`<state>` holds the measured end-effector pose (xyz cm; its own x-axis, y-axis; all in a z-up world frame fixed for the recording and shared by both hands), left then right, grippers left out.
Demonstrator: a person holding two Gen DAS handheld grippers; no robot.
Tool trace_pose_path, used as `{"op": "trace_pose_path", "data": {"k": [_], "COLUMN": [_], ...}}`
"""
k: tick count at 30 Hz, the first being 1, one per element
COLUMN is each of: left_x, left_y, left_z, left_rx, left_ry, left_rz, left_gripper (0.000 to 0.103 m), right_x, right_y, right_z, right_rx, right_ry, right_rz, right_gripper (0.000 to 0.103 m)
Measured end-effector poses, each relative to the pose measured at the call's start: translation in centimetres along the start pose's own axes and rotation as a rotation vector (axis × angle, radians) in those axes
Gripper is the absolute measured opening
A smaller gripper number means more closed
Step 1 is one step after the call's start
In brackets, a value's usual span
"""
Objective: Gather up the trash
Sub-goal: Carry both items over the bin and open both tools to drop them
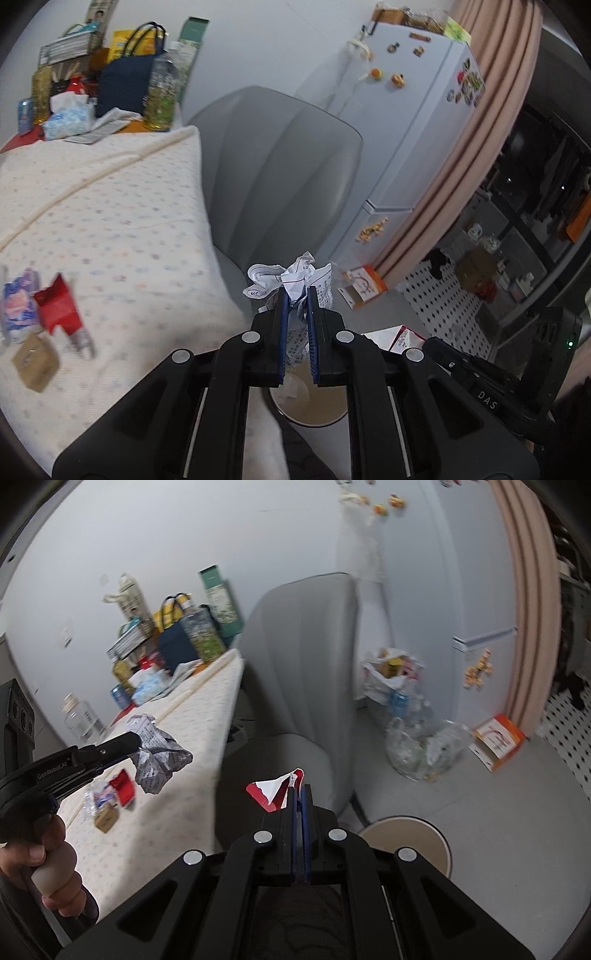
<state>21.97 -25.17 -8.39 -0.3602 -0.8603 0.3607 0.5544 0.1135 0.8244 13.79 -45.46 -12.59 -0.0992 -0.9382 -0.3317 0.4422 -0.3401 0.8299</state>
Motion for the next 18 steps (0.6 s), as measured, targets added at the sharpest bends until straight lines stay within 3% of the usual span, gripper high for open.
{"op": "trace_pose_path", "data": {"k": [10, 15, 16, 17, 18], "left_x": [4.9, 6.1, 6.3, 6.4, 6.6], "left_y": [-4.2, -6.2, -6.7, -7.0, -7.3], "left_z": [-6.5, -8.8, -9.2, -9.5, -9.8], "left_rx": [-0.142, -0.200, -0.212, -0.223, -0.232], "left_ry": [-0.057, -0.060, -0.060, -0.057, -0.058], "left_rz": [-0.043, -0.060, -0.065, -0.067, -0.068], "left_gripper": [0.010, 0.010, 0.010, 0.010, 0.010], "right_x": [7.3, 9.5, 10.0, 10.7, 11.0], "right_y": [-2.4, -4.2, -4.8, -5.3, -5.4], "right_z": [-1.5, -3.9, -4.4, -4.6, -4.5], "right_rx": [-0.045, -0.097, -0.115, -0.117, -0.111], "right_ry": [-0.100, -0.103, -0.085, -0.082, -0.093], "right_rz": [-0.094, -0.147, -0.184, -0.224, -0.235], "right_gripper": [0.004, 0.009, 0.017, 0.039, 0.051]}}
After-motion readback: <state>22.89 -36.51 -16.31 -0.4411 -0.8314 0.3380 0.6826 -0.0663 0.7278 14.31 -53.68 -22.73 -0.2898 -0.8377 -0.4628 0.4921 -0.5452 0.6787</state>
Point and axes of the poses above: each gripper's, at about its wrist camera, not at the fingertips, and z roughly against the way its jaws point, x to its right, y to its top, the point moved 7 cm from there along -z, roughly the way its jaws point, and after that the axes turned 13 degrees about x, right-handed, at the moved point
